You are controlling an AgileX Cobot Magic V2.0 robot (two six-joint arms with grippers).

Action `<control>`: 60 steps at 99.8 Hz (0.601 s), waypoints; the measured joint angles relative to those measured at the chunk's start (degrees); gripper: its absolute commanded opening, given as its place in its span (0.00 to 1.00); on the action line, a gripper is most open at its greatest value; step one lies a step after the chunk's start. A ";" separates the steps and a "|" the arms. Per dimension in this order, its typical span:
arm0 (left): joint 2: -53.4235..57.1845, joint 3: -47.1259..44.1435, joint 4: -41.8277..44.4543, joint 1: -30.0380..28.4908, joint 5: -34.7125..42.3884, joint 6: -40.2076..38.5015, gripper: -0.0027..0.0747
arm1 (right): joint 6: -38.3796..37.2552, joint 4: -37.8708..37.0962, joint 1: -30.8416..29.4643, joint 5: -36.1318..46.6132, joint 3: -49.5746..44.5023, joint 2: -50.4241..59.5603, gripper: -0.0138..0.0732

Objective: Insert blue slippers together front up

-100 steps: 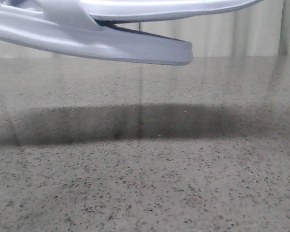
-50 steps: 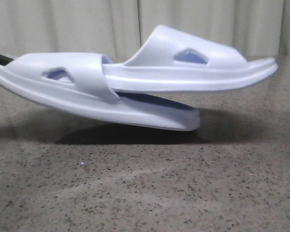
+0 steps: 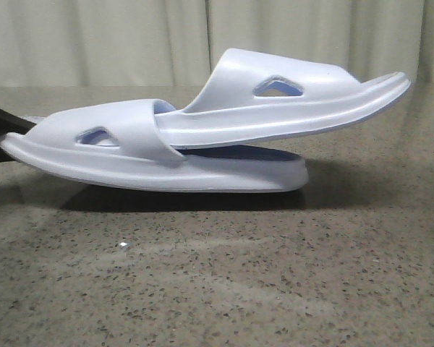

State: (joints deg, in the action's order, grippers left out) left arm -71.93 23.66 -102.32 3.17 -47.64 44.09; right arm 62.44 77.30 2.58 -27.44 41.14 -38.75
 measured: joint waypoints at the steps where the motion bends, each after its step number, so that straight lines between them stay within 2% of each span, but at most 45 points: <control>1: 0.00 0.00 0.00 0.00 -0.10 0.02 0.07 | 0.00 0.00 0.00 0.00 0.00 0.00 0.59; 7: -0.13 0.00 0.00 0.00 -0.72 0.51 0.11 | 0.00 0.00 0.00 -0.37 0.00 0.00 0.59; 14: -0.28 0.00 0.00 0.00 -1.25 1.07 0.20 | 0.00 0.00 0.00 -0.50 0.00 0.00 0.59; 40: -0.28 0.00 0.00 0.00 -2.61 4.24 0.70 | 0.00 0.00 0.00 -1.61 0.00 0.00 0.59; 47: -0.28 0.00 0.00 0.00 -2.61 5.45 0.76 | 0.00 -0.05 0.00 -1.86 0.00 0.00 0.59; 60: -0.28 0.03 0.00 0.00 -2.01 8.95 0.76 | 0.00 -0.05 0.00 -2.11 0.00 0.00 0.59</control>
State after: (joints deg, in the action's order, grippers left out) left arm -72.20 23.68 -102.32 3.17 -49.64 53.04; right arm 62.44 77.24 2.58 -29.55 41.14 -38.75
